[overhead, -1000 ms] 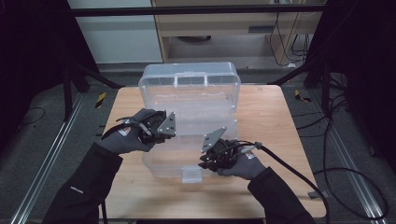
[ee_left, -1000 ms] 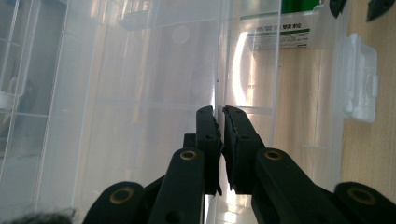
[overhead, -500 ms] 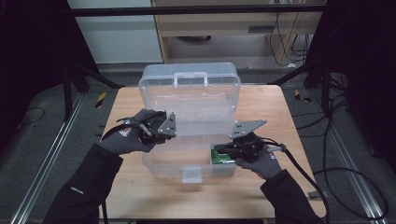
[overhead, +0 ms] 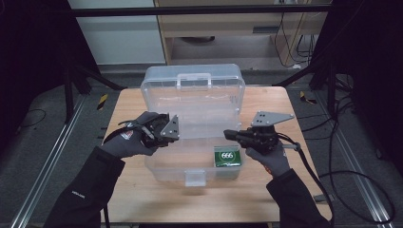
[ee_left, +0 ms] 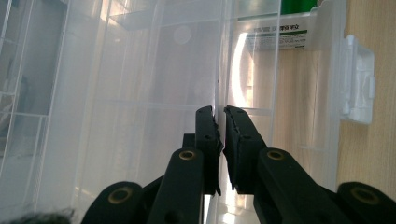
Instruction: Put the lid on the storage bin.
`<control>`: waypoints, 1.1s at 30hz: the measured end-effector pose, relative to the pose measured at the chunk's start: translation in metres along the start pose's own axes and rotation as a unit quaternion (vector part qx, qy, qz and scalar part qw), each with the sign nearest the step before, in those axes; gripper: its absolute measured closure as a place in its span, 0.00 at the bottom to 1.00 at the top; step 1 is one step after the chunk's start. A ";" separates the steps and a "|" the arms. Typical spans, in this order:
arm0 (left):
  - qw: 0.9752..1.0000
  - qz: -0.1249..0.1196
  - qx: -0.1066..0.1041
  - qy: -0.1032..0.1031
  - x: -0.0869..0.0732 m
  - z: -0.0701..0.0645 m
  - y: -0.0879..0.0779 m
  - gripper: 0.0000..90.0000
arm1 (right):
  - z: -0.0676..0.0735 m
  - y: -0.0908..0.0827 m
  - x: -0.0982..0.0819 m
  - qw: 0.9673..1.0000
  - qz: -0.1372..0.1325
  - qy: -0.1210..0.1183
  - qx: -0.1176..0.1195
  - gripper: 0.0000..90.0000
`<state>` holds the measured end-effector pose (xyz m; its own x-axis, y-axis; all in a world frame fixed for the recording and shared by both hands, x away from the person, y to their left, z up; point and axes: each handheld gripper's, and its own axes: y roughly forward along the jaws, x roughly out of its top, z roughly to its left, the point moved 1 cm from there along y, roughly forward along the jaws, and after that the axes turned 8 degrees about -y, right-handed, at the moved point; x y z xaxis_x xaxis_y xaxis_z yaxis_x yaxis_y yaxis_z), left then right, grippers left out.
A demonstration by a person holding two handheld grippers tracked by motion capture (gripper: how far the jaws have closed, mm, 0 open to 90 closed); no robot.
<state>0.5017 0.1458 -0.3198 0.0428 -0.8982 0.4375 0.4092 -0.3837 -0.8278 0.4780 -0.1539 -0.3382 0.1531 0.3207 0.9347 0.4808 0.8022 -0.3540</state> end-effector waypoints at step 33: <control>1.000 -0.007 -0.009 -0.009 -0.004 -0.007 0.001 0.92 | -0.066 0.010 0.001 0.990 0.018 0.067 -0.123 1.00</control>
<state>0.4956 0.1476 -0.3250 0.0528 -0.8890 0.4549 0.3933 -0.4002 -0.8278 0.5399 -0.1792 -0.3383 0.2793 0.2637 0.9233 0.6655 0.6399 -0.3841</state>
